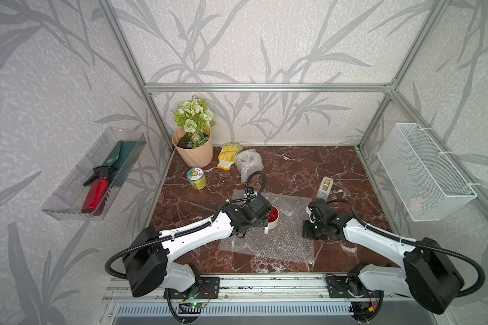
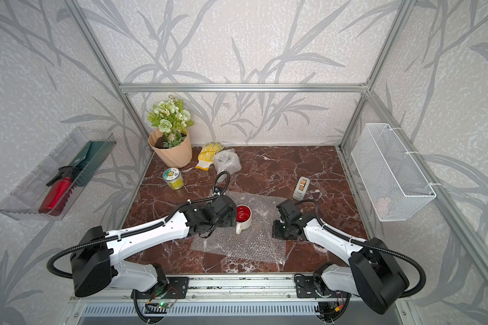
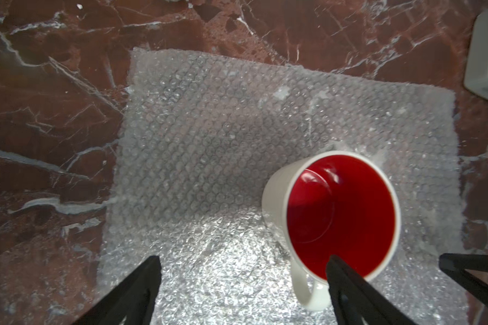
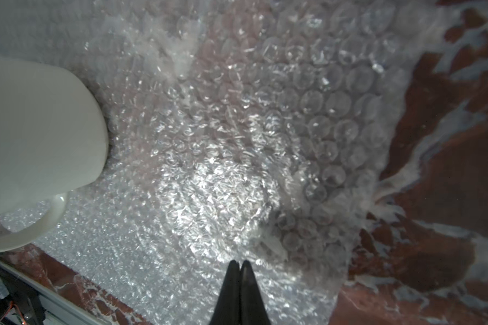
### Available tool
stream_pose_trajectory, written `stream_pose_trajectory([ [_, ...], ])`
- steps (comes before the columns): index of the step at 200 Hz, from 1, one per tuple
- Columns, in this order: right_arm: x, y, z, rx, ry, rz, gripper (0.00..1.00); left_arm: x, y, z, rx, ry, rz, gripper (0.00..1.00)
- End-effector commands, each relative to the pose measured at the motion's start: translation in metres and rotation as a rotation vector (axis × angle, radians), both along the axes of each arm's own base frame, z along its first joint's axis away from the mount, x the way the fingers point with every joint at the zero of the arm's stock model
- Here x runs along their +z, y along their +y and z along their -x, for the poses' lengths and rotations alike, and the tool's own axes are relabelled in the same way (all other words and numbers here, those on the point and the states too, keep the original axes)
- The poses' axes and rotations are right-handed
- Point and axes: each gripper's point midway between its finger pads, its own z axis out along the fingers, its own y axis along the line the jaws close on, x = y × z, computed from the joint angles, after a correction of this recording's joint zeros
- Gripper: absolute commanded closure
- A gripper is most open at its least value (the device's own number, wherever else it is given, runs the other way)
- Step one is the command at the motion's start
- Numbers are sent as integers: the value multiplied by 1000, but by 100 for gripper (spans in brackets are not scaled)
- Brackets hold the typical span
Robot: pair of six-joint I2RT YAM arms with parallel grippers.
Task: Wrap mugs in bubble wrap
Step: Place the mug on the bubble wrap, then wrap the mug in bubble wrap.
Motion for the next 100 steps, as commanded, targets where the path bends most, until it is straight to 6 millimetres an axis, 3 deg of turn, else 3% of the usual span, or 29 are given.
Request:
stream_pose_trajectory([
  [1, -5, -6, -9, 7, -20, 66, 98, 2, 8, 1, -3, -1, -2, 7],
  [59, -14, -28, -34, 10, -8, 217, 100, -11, 27, 7, 63, 15, 9, 6],
  [100, 1, -14, -63, 50, -41, 192, 100, -7, 43, 10, 106, -5, 18, 3],
])
